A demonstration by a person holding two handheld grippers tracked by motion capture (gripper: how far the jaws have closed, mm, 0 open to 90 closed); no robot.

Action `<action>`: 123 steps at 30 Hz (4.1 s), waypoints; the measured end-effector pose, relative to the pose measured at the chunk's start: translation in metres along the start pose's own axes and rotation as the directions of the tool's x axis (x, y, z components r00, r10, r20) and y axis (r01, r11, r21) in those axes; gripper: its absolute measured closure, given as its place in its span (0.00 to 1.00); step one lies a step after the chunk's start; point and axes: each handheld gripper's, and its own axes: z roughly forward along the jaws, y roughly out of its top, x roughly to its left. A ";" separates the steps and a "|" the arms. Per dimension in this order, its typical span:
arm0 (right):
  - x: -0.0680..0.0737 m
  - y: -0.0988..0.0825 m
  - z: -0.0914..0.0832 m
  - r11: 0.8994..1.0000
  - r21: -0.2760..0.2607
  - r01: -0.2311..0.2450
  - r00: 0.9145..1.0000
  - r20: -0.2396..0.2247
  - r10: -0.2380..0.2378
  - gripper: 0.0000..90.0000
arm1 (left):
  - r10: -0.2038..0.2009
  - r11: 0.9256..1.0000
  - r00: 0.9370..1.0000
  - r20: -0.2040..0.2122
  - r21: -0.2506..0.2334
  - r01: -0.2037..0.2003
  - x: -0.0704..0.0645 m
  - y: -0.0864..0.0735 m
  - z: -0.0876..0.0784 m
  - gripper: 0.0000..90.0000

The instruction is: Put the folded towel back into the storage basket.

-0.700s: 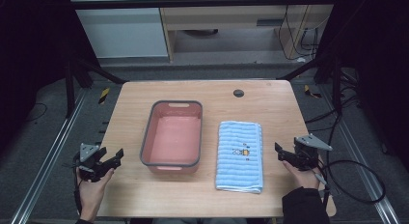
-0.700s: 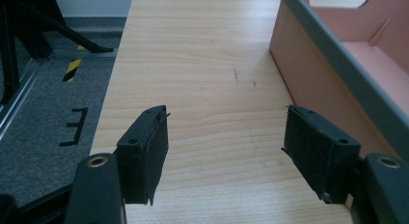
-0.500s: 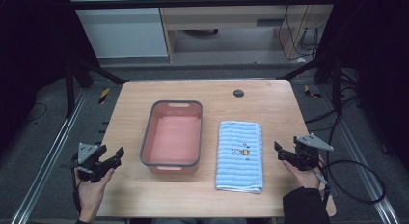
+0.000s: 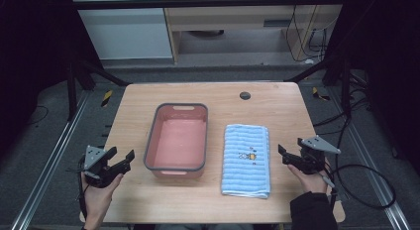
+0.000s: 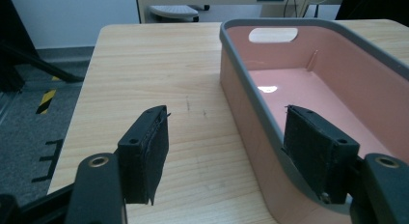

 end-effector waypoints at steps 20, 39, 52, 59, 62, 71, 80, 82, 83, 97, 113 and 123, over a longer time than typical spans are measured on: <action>0.008 0.022 -0.005 0.999 -0.036 0.029 0.999 -0.039 -0.031 0.32 | 0.038 0.999 0.997 0.060 -0.040 -0.036 -0.023 0.017 -0.006 0.39; 0.017 0.049 0.001 0.999 -0.042 0.034 0.997 -0.074 -0.037 0.47 | 0.090 0.995 0.990 0.108 -0.055 -0.084 -0.057 0.035 0.001 0.44; 0.022 0.067 0.010 0.998 -0.041 0.036 0.996 -0.077 -0.040 0.56 | 0.131 0.991 0.972 0.194 -0.065 -0.120 -0.101 0.040 0.015 0.45; 0.022 0.072 0.015 0.998 -0.039 0.042 0.997 -0.068 -0.045 0.56 | 0.138 0.990 0.962 0.236 -0.064 -0.127 -0.124 0.042 0.024 0.46; 0.022 0.073 0.016 0.999 -0.034 0.042 0.997 -0.065 -0.044 0.56 | 0.151 0.988 0.955 0.255 -0.062 -0.140 -0.135 0.042 0.026 0.46; 0.017 0.078 0.022 0.999 -0.034 0.040 0.998 -0.056 -0.042 0.54 | 0.170 0.985 0.935 0.312 -0.059 -0.159 -0.166 0.040 0.035 0.47; 0.013 0.082 0.029 0.998 -0.026 0.062 0.997 -0.050 -0.063 0.52 | 0.198 0.980 0.914 0.355 -0.052 -0.192 -0.194 0.034 0.044 0.49; 0.012 0.082 0.030 0.998 -0.026 0.065 0.997 -0.047 -0.066 0.52 | 0.196 0.980 0.911 0.362 -0.051 -0.191 -0.198 0.033 0.046 0.49; 0.012 0.082 0.030 0.997 -0.026 0.070 0.997 -0.042 -0.071 0.51 | 0.194 0.981 0.910 0.366 -0.050 -0.189 -0.200 0.032 0.046 0.49; 0.002 0.079 0.047 0.998 -0.003 0.068 0.997 -0.030 -0.068 0.48 | 0.213 0.975 0.898 0.385 -0.027 -0.220 -0.226 0.019 0.054 0.52; -0.004 0.061 0.074 0.995 0.073 0.064 0.998 -0.032 -0.062 0.49 | 0.195 0.972 0.900 0.389 0.048 -0.231 -0.244 -0.005 0.069 0.56; -0.005 0.051 0.084 0.993 0.112 0.049 0.998 -0.056 -0.043 0.52 | 0.202 0.964 0.905 0.375 0.086 -0.251 -0.249 -0.022 0.078 0.57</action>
